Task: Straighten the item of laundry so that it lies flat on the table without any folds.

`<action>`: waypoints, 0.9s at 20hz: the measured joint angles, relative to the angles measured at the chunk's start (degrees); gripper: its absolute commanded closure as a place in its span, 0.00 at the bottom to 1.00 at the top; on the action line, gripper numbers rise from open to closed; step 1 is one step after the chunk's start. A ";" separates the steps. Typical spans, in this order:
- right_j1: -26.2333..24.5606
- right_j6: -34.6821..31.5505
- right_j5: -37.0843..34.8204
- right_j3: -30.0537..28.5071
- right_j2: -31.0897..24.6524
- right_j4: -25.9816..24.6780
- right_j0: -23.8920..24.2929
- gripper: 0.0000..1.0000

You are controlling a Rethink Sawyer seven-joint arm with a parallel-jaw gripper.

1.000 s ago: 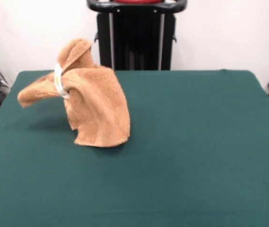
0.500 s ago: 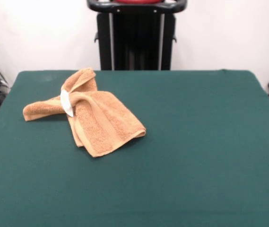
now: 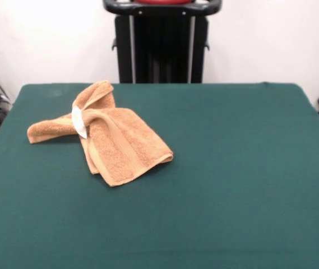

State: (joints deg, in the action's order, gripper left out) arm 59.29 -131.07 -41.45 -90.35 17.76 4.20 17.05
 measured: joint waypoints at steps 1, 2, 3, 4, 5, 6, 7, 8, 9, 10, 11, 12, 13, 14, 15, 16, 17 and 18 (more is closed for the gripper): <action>0.28 0.00 3.00 -1.83 -2.29 -0.08 1.76 1.00; 0.33 0.00 4.54 -2.71 -3.41 -0.26 2.63 1.00; 0.34 0.00 5.29 -3.15 -3.93 -0.33 3.04 1.00; 0.27 0.00 7.47 -4.32 -5.35 -0.94 4.15 1.00; 0.20 0.00 8.86 -5.06 -6.24 -1.38 4.83 1.00; 0.08 0.00 10.43 -5.89 -7.41 -2.10 5.68 1.00; -0.06 0.00 11.96 -6.68 -8.61 -2.89 6.58 1.00; -0.25 0.00 13.31 -7.41 -9.81 -3.80 7.49 1.00; -0.82 0.00 15.34 -8.56 -11.98 -5.40 9.08 1.00; -1.11 0.00 16.12 -9.00 -12.85 -6.21 9.72 1.00; -1.26 0.00 16.45 -9.22 -13.30 -6.55 10.05 1.00; -1.64 0.00 17.09 -9.70 -14.40 -7.36 10.84 1.00; -2.56 0.00 17.94 -10.46 -16.18 -8.80 12.10 1.00; -2.86 0.00 18.16 -10.70 -16.77 -9.21 12.51 1.00; -3.21 0.00 18.35 -10.94 -17.37 -9.56 12.92 1.00; -3.75 0.00 18.60 -11.21 -18.14 -10.05 13.46 1.00; -4.92 0.00 19.03 -11.70 -19.59 -11.00 14.51 1.00; -5.70 0.00 19.30 -12.00 -20.40 -11.58 15.10 1.00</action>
State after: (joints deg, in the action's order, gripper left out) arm 53.58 -131.07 -22.16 -102.35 -2.64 -7.38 32.15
